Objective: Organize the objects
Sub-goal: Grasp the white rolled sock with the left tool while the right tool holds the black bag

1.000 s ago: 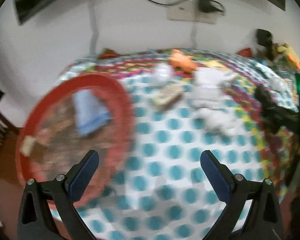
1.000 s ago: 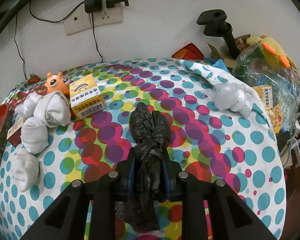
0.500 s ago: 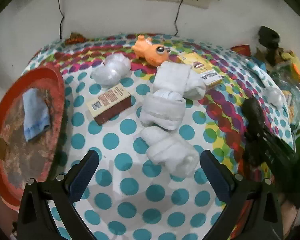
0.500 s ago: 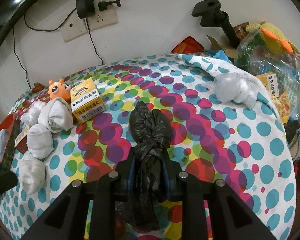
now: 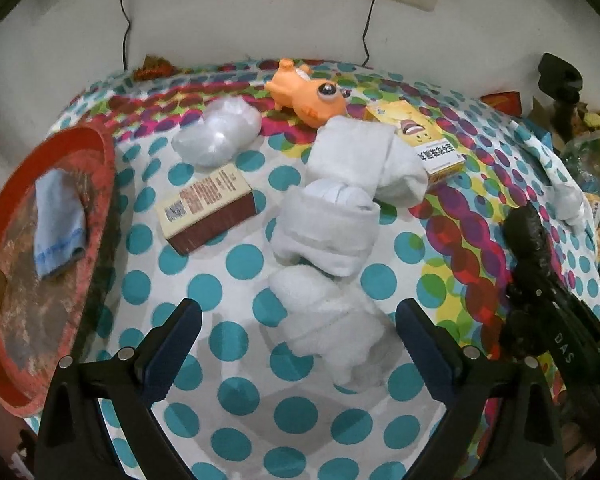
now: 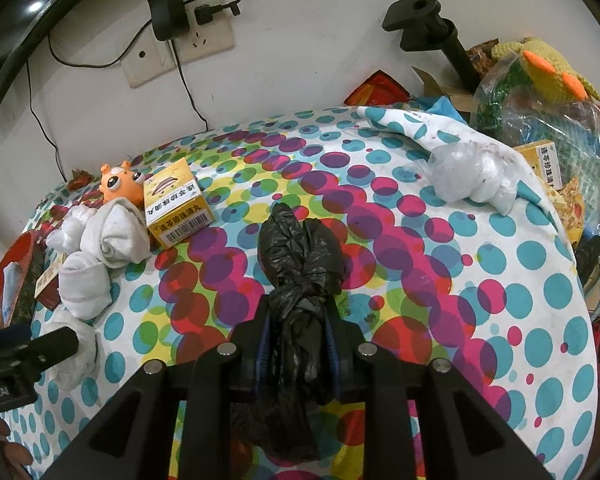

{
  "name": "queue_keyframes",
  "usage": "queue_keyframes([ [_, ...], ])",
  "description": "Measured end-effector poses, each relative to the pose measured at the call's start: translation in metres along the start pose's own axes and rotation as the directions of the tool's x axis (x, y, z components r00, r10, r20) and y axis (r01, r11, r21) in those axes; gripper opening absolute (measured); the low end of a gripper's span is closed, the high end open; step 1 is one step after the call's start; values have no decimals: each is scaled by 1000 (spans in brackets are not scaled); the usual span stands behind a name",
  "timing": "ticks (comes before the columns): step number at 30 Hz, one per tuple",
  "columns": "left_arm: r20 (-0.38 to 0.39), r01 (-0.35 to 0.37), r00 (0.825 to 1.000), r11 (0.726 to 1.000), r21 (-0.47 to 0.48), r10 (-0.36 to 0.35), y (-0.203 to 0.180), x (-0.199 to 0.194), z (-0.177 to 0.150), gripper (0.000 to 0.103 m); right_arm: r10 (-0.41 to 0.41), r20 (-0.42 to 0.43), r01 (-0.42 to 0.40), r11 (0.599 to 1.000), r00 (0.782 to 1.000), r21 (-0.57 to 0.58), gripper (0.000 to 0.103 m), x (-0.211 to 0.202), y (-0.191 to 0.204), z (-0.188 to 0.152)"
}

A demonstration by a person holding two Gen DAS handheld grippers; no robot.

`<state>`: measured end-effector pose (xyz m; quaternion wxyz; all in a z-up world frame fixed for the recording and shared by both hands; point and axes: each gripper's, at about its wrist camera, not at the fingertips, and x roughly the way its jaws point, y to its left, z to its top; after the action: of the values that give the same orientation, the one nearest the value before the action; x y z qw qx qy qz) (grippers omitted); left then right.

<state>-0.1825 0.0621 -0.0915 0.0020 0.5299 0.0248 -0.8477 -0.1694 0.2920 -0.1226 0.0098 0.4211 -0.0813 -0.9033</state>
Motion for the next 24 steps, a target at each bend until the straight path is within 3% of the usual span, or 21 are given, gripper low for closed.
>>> queue_keyframes([
  [5, -41, 64, 997, 994, -88, -68, 11, 10, -2, 95, 4, 1, -4, 1000, 1000, 6, 24, 0, -1, 0],
  [8, -57, 91, 994, 991, -97, -97, 11, 15, -4, 87, 0, 1, 0, 1000, 1000, 5, 24, 0, -1, 0],
  [11, -42, 106, 993, 992, -69, -109, 6, 13, -6, 74, -1, 2, 1, 1000, 1000, 9, 24, 0, -1, -1],
  [13, -39, 120, 992, 992, -27, -121, -1, 10, -8, 57, -2, 2, 2, 1000, 1000, 10, 24, 0, 0, 0],
  [16, -37, 142, 989, 990, 23, -141, -10, 8, -10, 41, 0, 2, 0, 1000, 1000, 10, 24, 1, 0, 0],
  [24, -14, 158, 987, 983, 96, -158, -8, -1, -14, 33, -3, 2, 3, 1000, 1000, 7, 24, 1, -1, -1],
])
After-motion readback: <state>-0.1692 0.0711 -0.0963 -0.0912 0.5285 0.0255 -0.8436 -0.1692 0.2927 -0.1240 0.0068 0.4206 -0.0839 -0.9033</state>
